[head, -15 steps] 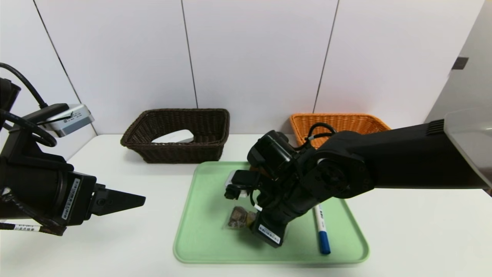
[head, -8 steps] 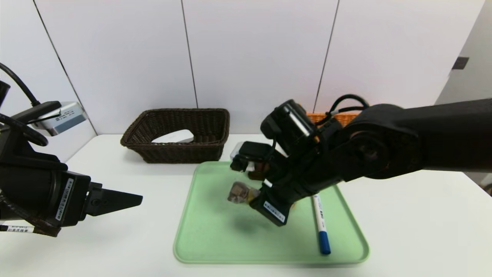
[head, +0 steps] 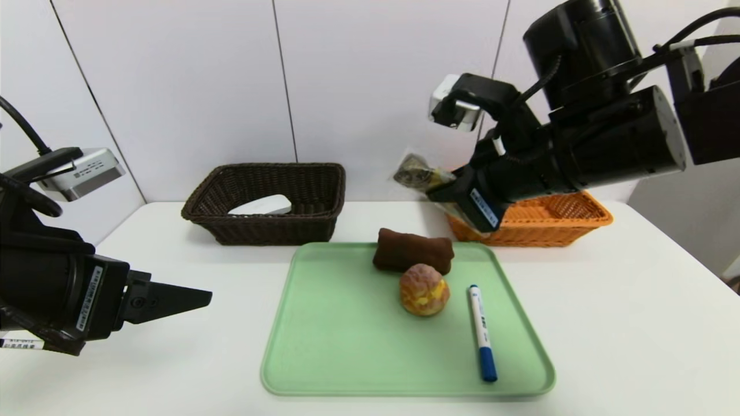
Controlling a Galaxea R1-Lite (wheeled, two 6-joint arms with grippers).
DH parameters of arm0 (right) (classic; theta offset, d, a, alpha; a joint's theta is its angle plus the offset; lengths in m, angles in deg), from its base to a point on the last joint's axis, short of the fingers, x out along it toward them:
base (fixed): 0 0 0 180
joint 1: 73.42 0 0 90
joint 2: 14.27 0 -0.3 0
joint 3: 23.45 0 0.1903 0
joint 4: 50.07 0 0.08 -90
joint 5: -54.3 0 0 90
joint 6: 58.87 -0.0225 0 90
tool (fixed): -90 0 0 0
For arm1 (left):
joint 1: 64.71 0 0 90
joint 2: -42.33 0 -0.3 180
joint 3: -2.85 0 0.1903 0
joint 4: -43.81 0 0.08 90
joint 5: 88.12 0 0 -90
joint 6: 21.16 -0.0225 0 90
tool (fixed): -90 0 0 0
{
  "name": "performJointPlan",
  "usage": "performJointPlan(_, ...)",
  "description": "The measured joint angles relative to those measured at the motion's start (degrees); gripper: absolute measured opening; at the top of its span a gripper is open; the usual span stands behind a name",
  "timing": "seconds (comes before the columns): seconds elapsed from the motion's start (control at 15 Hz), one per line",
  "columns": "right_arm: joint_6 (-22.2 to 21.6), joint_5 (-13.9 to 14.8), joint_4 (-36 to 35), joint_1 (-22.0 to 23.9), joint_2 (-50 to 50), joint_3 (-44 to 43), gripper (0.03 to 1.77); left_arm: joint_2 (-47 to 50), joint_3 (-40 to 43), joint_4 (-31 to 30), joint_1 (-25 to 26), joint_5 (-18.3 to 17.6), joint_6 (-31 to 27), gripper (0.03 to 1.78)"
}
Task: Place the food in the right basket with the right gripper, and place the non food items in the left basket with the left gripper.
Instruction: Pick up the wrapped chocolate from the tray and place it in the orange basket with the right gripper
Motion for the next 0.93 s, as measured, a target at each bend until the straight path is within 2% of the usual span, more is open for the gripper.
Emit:
performJointPlan(0.33, 14.6, 0.0, 0.0, 11.5, -1.6, 0.1, 0.17, 0.0, -0.1, 0.0, 0.0, -0.1, 0.0, 1.69)
performJointPlan(0.67, 29.1, -0.3, -0.1, 23.1, 2.7, -0.9, 0.17, 0.0, 0.4, 0.0, -0.1, -0.1, 0.0, 1.69)
performJointPlan(0.8, 33.2, 0.0, -0.2, 25.6, 5.6, -1.5, 0.17, 0.0, 0.7, -1.0, -0.1, -0.1, 0.1, 1.69)
performJointPlan(0.93, 35.2, 0.1, -0.7, 27.1, 9.0, -3.1, 0.17, 0.1, 1.4, -1.7, -0.1, -0.1, 0.2, 1.69)
